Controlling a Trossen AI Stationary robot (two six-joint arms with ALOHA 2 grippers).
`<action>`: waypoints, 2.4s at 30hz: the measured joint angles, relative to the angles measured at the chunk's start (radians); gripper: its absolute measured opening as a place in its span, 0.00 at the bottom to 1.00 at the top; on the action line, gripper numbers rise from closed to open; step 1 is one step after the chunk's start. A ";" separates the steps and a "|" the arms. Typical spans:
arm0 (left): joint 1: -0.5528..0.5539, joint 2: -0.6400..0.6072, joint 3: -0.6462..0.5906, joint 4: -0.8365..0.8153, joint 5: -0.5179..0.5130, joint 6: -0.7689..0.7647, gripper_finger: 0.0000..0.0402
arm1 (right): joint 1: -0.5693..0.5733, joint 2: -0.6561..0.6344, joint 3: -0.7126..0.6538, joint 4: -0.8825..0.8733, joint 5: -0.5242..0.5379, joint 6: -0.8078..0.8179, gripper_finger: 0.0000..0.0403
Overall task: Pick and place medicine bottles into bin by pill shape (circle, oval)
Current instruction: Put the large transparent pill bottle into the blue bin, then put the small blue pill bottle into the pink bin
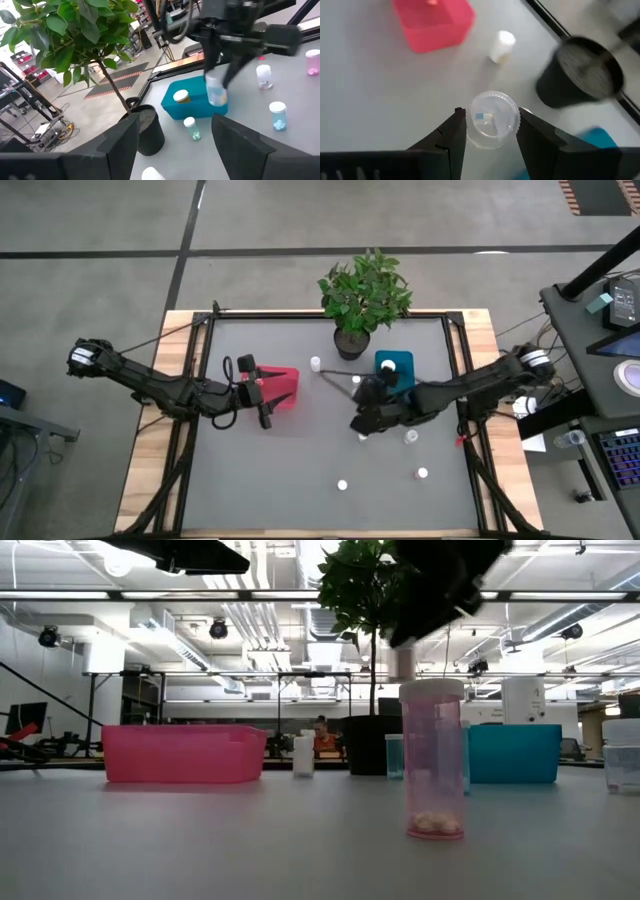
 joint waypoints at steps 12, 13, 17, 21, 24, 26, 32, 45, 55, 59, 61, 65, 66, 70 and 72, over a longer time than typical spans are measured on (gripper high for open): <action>0.000 0.000 0.000 0.000 0.000 0.001 0.57 | -0.129 -0.326 -0.399 0.002 -0.012 0.242 0.35; 0.000 0.000 0.000 0.000 0.000 0.001 0.57 | -0.138 -0.341 -0.424 0.009 -0.024 0.257 0.35; 0.000 0.000 0.000 0.001 0.000 0.003 0.57 | -0.169 -0.369 -0.519 0.094 -0.069 0.274 0.35; 0.003 0.000 0.000 0.004 0.000 0.003 0.57 | -0.195 -0.360 -0.585 0.215 -0.106 0.272 0.35; 0.003 0.000 0.000 0.004 0.000 0.003 0.57 | -0.209 -0.340 -0.613 0.263 -0.116 0.264 0.35; 0.003 0.000 0.000 0.005 0.000 0.003 0.57 | -0.217 -0.325 -0.622 0.262 -0.117 0.264 0.35; 0.003 0.000 0.000 0.007 0.000 0.004 0.57 | -0.220 -0.282 -0.632 0.262 -0.119 0.264 0.35; 0.004 0.000 0.000 0.007 0.000 0.004 0.57 | -0.220 -0.244 -0.611 0.257 -0.134 0.257 0.40; 0.004 0.000 0.000 0.007 0.000 0.004 0.57 | -0.220 -0.258 -0.611 0.246 -0.135 0.257 0.52; 0.004 0.000 0.000 0.007 0.000 0.004 0.57 | -0.220 -0.292 -0.606 0.237 -0.134 0.257 0.53; 0.004 0.000 0.000 0.007 0.000 0.004 0.57 | -0.220 -0.311 -0.588 0.206 -0.133 0.256 0.54; 0.004 0.000 0.000 0.007 0.000 0.004 0.57 | -0.220 -0.350 -0.534 0.114 -0.133 0.252 0.54; 0.004 0.000 0.000 0.007 0.000 0.004 0.57 | -0.219 -0.358 -0.519 0.092 -0.133 0.247 0.54; 0.004 0.000 0.000 0.007 0.000 0.003 0.57 | -0.207 -0.388 -0.459 0.030 -0.131 0.217 0.54; 0.004 0.000 0.000 0.007 0.000 -0.001 0.57 | -0.192 -0.403 -0.438 0.028 -0.123 0.196 0.54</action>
